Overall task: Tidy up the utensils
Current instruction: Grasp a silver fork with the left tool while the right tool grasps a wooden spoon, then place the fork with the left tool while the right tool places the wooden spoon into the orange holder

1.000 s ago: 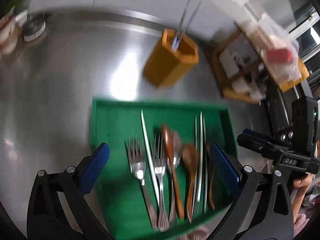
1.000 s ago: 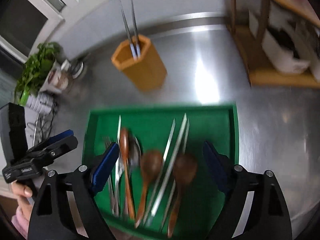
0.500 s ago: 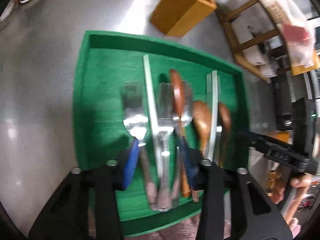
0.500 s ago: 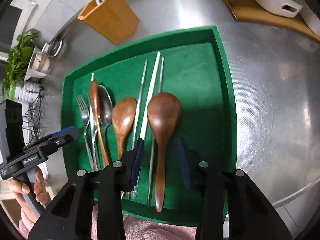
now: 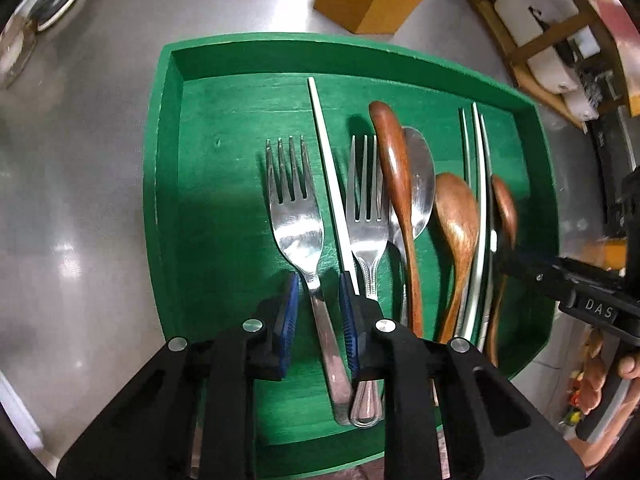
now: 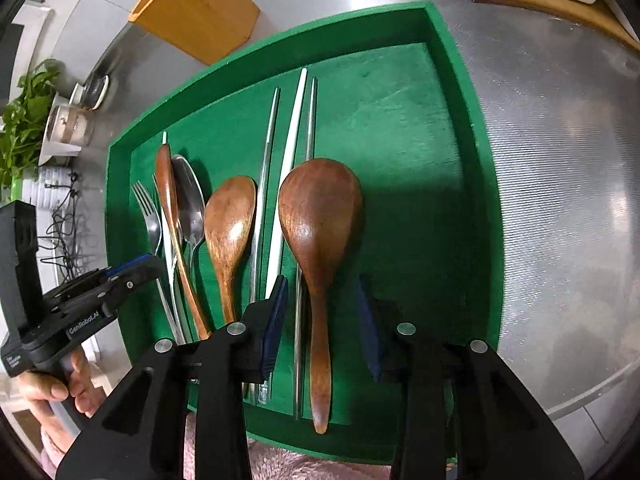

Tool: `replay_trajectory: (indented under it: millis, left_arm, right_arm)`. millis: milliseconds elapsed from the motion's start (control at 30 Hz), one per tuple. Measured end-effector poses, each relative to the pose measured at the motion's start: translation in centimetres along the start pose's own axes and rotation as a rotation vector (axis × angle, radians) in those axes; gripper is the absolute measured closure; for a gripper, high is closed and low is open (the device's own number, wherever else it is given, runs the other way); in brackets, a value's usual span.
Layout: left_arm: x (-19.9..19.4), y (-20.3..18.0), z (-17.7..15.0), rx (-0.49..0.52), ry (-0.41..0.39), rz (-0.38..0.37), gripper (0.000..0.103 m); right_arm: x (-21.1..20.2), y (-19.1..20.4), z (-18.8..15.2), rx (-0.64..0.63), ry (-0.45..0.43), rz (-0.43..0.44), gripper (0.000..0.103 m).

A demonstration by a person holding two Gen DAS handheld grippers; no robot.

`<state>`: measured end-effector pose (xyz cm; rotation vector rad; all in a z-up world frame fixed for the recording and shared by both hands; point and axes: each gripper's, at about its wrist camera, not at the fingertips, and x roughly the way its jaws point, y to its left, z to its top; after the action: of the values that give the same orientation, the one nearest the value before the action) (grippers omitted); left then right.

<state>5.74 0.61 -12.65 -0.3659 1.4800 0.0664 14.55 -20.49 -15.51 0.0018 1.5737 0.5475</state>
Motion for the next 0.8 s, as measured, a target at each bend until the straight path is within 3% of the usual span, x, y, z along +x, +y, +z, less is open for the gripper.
replay_trajectory:
  millis: [33, 100, 300, 633, 800]
  left_arm:
    - [0.1, -0.1, 0.0, 0.002, 0.004, 0.013, 0.086]
    - [0.1, -0.1, 0.4, -0.001, 0.011, 0.045, 0.093]
    - [0.1, -0.6, 0.4, 0.019, 0.001, 0.06, 0.096]
    - [0.1, 0.8, -0.1, -0.016, -0.022, -0.068, 0.098]
    - [-1.6, 2.0, -0.9, -0.021, -0.072, -0.113, 0.098]
  right_arm:
    - [-0.1, 0.0, 0.1, -0.003, -0.002, -0.005, 0.081]
    - [0.2, 0.1, 0.3, 0.0, 0.006, -0.017, 0.086]
    - [0.2, 0.4, 0.3, -0.014, -0.005, -0.015, 0.088]
    - [-0.7, -0.6, -0.3, -0.017, -0.026, 0.033, 0.089]
    - [-2.0, -0.5, -0.8, -0.044, -0.074, 0.063, 0.089]
